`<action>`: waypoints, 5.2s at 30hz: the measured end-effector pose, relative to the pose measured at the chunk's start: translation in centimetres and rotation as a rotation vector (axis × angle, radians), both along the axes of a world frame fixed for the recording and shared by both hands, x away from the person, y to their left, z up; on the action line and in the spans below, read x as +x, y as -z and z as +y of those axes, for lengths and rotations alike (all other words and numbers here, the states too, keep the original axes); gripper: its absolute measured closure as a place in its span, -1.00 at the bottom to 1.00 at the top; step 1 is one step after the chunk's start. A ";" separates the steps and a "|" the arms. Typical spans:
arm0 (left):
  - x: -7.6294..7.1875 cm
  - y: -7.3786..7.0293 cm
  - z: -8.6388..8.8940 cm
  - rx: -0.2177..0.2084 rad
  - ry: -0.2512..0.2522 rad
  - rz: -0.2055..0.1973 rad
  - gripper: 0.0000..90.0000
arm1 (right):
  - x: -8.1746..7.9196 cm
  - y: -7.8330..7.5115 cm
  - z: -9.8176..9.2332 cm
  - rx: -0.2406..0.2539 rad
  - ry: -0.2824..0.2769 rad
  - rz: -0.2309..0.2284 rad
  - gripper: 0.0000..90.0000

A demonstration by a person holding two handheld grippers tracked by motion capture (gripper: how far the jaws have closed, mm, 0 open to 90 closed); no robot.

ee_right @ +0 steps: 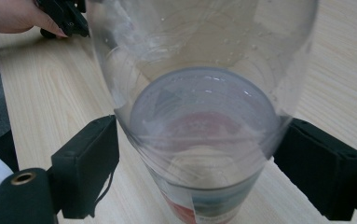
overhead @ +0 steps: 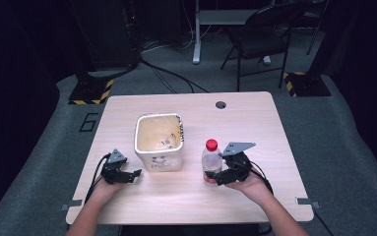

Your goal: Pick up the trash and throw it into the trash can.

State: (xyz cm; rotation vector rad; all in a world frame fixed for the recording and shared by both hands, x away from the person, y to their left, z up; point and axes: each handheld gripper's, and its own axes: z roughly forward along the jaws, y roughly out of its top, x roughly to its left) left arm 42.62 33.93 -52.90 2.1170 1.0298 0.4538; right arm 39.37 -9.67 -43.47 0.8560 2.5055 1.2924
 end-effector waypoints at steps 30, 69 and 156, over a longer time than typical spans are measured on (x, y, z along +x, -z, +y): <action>0.0 0.0 0.0 0.001 0.001 0.000 -0.69 | -0.2 -2.7 2.0 -0.058 -0.019 -0.076 -0.39; 0.0 0.0 0.0 0.002 0.001 0.000 -0.69 | 2.3 -11.8 4.4 -0.047 -0.044 -0.121 -0.39; 0.0 0.0 0.0 0.002 0.007 0.001 -0.69 | 7.5 -4.3 15.2 -0.040 -0.024 -0.162 -0.39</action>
